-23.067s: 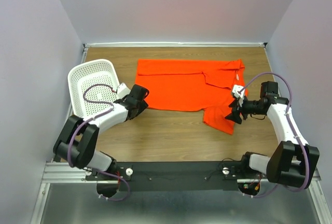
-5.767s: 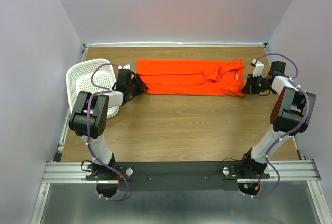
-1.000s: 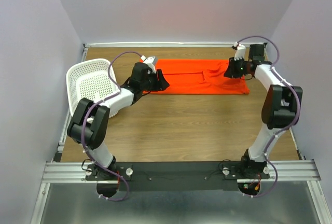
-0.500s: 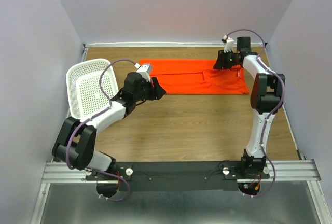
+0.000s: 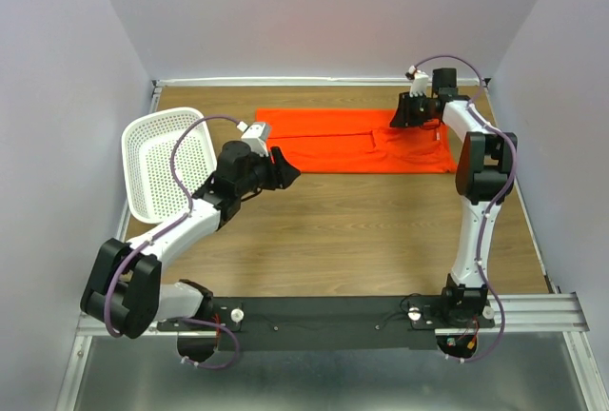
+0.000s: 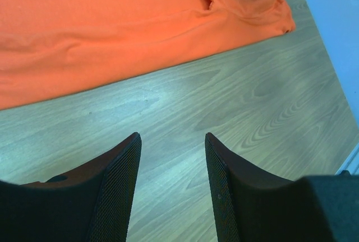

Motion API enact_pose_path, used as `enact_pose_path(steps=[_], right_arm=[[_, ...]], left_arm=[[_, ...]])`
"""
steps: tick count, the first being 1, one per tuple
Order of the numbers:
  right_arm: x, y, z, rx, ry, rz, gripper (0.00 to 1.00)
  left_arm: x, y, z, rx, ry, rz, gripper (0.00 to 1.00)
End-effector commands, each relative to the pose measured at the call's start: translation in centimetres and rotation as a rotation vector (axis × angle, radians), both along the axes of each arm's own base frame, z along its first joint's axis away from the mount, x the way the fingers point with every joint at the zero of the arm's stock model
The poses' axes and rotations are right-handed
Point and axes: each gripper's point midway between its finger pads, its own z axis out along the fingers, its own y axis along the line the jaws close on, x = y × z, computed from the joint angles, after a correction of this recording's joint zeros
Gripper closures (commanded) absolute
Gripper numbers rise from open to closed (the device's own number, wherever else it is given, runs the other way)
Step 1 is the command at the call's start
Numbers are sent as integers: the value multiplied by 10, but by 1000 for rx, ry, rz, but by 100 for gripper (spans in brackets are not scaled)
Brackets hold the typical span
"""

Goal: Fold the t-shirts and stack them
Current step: Fold the tshirt

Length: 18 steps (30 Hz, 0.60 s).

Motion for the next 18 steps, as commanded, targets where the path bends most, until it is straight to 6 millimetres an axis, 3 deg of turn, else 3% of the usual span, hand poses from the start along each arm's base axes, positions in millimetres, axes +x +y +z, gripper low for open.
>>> enact_pose_path(steps=[1, 7, 11, 12, 18], right_arm=[[-2, -3, 16, -25, -30, 8, 58], [-9, 2, 19, -46, -49, 89, 58], [-16, -12, 12, -209, -96, 205, 57], [-16, -3, 14, -234, -123, 252, 57], [-21, 3, 16, -358, -212, 401, 57]], left_arm=[[-7, 2, -4, -7, 3, 1, 43], [-12, 3, -8, -14, 12, -2, 43], [-16, 3, -11, -23, 15, -9, 43], [-17, 4, -14, -21, 22, -7, 43], [-20, 3, -21, -26, 34, -9, 43]])
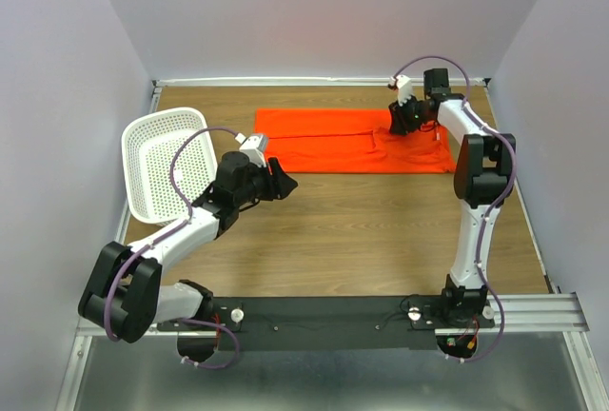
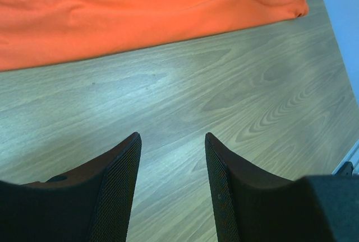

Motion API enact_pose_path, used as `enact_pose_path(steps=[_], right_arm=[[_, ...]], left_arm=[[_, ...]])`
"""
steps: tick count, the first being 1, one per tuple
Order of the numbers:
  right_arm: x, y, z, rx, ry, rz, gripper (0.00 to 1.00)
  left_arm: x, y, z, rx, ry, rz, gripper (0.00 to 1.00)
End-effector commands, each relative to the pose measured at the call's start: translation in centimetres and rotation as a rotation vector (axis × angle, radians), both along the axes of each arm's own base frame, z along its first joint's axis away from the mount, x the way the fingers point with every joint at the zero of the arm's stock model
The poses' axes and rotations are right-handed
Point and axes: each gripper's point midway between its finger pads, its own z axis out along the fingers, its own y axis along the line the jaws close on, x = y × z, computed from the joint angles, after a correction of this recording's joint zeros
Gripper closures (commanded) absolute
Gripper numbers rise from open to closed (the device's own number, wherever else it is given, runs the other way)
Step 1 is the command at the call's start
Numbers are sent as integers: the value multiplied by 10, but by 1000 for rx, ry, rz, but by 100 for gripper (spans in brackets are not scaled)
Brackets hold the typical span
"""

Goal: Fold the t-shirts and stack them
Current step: Fold the tshirt

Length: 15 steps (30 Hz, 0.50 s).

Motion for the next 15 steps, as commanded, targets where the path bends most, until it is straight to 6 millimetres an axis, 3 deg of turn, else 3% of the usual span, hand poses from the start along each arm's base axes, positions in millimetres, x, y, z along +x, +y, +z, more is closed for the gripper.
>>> enact_pose_path(steps=[1, 6, 15], right_arm=[[-1, 5, 23, -124, -114, 145, 57], [1, 11, 33, -172, -165, 202, 57], [5, -4, 13, -387, -170, 232, 57]], left_arm=[[-3, -4, 6, -28, -21, -16, 43], [-5, -2, 4, -27, -20, -15, 43], [-9, -2, -1, -25, -14, -20, 43]])
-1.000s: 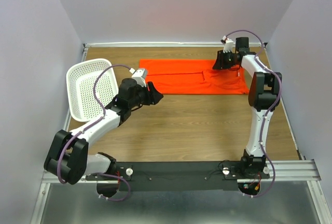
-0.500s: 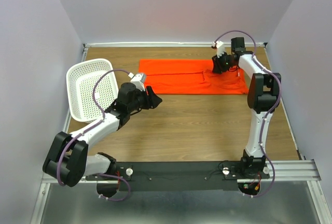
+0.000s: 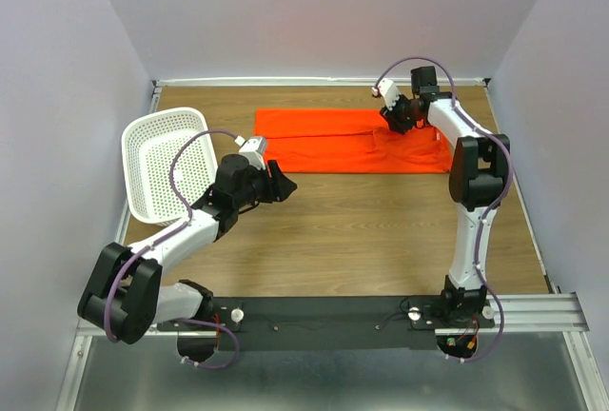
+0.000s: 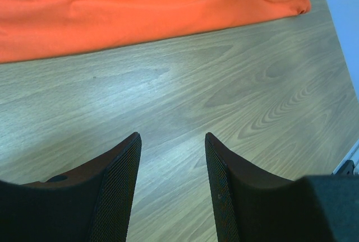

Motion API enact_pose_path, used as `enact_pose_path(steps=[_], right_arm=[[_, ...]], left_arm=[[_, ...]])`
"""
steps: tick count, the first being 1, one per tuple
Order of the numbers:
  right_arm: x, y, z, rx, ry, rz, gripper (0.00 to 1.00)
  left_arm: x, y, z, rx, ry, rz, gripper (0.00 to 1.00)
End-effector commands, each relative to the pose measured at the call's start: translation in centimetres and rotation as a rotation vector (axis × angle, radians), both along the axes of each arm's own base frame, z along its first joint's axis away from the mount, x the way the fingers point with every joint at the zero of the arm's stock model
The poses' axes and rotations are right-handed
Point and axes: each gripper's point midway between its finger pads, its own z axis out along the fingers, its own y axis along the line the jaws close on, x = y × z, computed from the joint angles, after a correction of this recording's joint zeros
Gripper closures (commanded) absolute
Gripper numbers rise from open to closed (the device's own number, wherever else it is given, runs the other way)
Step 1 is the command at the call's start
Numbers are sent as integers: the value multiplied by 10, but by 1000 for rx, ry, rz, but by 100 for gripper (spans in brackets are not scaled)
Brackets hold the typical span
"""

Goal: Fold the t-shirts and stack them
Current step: Fold the tshirt

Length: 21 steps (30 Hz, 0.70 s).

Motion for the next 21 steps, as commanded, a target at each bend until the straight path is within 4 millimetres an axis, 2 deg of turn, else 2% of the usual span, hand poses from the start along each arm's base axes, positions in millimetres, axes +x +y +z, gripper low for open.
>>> enact_pose_path(steps=[1, 8, 21], right_arm=[[-2, -10, 1, -103, -8, 10, 57], [-3, -7, -2, -104, 12, 18, 61], [-10, 2, -6, -82, 48, 46, 62]], left_arm=[[-5, -3, 6, -24, -24, -23, 43], [-5, -3, 5, -20, -26, -23, 43], [-6, -3, 3, -24, -21, -26, 43]])
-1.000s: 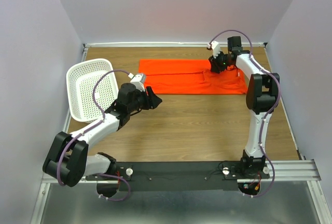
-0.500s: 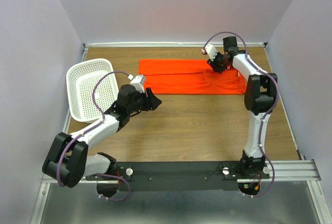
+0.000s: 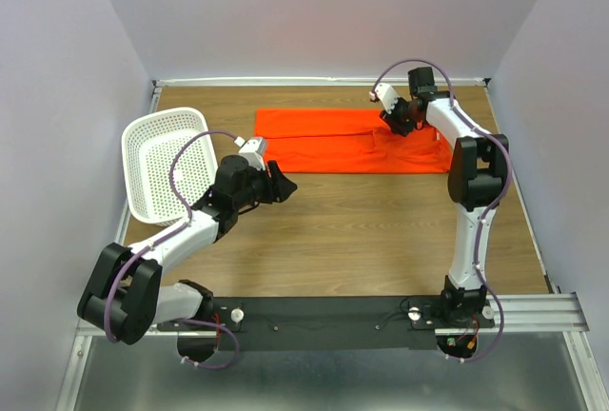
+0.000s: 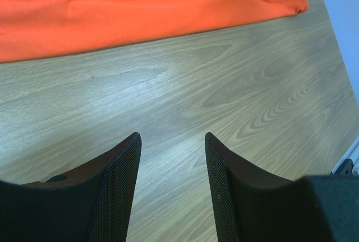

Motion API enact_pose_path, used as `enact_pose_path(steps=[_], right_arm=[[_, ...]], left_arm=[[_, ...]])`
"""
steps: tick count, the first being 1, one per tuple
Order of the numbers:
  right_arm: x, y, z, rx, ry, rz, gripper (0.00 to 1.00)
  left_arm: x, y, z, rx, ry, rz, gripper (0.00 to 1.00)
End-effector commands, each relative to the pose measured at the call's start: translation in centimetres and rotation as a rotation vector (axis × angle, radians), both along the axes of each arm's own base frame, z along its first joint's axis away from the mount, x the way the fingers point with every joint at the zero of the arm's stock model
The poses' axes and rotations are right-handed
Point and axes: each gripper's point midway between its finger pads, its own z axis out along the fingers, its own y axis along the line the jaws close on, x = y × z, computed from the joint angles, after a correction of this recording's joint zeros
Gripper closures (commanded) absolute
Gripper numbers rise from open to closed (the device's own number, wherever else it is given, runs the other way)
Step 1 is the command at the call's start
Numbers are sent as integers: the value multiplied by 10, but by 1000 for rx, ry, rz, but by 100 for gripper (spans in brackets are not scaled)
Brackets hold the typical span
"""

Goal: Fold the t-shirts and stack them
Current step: Fold the tshirt

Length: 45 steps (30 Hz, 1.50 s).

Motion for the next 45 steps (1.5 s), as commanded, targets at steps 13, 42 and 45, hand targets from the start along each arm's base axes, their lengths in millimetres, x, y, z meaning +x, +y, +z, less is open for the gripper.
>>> enact_pose_path(steps=[13, 42, 45], right_arm=[[4, 9, -14, -3, 51, 15, 66], [0, 19, -10, 48, 77, -5, 63], [0, 17, -16, 37, 89, -9, 62]], left_arm=[[-5, -3, 3, -16, -15, -25, 43], [-8, -3, -1, -20, -7, -32, 43], [-7, -4, -1, -23, -8, -33, 43]])
